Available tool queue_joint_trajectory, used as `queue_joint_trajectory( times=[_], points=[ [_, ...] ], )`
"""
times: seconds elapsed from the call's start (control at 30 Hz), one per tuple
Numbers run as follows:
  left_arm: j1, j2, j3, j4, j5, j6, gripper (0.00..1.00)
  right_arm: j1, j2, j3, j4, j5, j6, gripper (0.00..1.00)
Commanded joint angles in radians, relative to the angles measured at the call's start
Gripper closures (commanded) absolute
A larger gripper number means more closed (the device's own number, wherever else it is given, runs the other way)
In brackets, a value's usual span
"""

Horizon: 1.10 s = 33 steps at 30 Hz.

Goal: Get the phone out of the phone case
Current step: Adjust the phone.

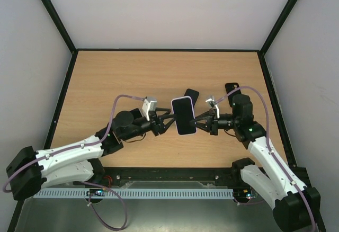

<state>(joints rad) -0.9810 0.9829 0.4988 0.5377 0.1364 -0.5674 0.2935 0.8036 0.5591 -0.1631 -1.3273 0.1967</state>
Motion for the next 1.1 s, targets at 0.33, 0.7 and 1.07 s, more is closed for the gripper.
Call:
queue_joint_trajectory(
  times=[0.33,0.7,1.07],
  points=[
    [0.074,0.213,0.172,0.171,0.337,-0.022,0.71,-0.006,-0.037,-0.010,0.163,-0.122,0.057,0.98],
    [0.078,0.215,0.236,0.134,0.441,-0.001,0.81,-0.007,-0.047,-0.006,0.137,-0.102,0.027,0.98],
    [0.160,0.167,0.339,-0.105,0.449,0.041,0.97,-0.007,0.074,0.302,-0.399,-0.033,-0.484,0.47]
  ],
)
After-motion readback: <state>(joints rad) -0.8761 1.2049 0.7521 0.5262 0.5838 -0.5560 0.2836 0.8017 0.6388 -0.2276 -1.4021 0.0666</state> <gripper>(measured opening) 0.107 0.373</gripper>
